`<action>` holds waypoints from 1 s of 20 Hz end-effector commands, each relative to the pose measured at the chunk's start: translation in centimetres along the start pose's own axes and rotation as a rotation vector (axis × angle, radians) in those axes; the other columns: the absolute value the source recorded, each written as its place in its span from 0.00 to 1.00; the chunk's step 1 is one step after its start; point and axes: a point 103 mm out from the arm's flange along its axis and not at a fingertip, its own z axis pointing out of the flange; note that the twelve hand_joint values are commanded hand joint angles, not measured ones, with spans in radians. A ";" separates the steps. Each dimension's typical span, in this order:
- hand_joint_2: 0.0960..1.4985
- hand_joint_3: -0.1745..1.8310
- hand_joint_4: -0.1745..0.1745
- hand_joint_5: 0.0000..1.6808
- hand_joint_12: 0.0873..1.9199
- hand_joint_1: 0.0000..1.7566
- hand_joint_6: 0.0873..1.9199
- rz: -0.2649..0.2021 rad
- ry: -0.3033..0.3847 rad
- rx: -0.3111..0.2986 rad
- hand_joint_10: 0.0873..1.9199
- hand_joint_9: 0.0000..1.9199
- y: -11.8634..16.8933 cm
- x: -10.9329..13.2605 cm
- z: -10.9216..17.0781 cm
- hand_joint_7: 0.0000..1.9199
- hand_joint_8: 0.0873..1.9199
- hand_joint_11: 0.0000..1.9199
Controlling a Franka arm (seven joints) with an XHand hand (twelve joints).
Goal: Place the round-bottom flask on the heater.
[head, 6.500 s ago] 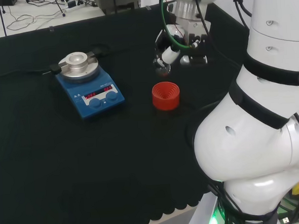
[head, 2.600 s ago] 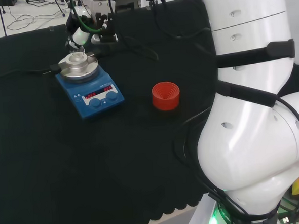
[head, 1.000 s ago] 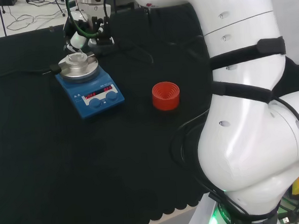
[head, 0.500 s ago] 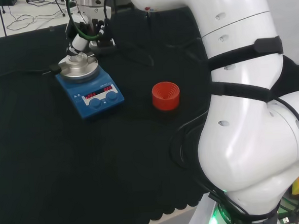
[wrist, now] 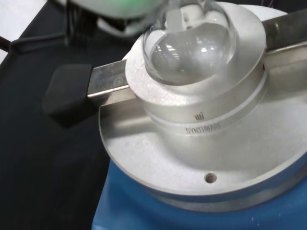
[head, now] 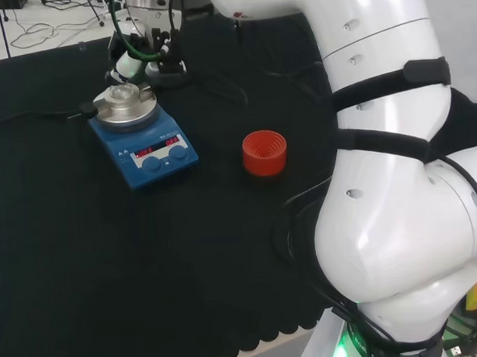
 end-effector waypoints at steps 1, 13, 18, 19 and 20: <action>0.40 0.36 0.29 0.34 0.72 0.48 0.42 -0.022 0.027 0.023 0.31 0.31 -0.3 -0.2 0.1 0.16 0.37 0.12; 0.38 0.35 0.28 0.21 0.73 0.47 0.27 -0.006 0.045 -0.062 0.34 0.26 -4.2 -1.2 -3.7 0.10 0.36 0.08; 0.38 0.35 0.28 0.22 0.73 0.46 0.25 0.015 0.064 -0.097 0.34 0.26 -7.6 -2.3 -5.4 0.10 0.36 0.08; 0.38 0.35 0.28 0.22 0.73 0.46 0.25 0.017 0.064 -0.101 0.34 0.25 -8.2 -2.5 -5.6 0.10 0.36 0.08; 0.38 0.35 0.28 0.22 0.73 0.46 0.25 0.024 0.066 -0.106 0.34 0.25 -8.9 -2.7 -5.8 0.10 0.36 0.08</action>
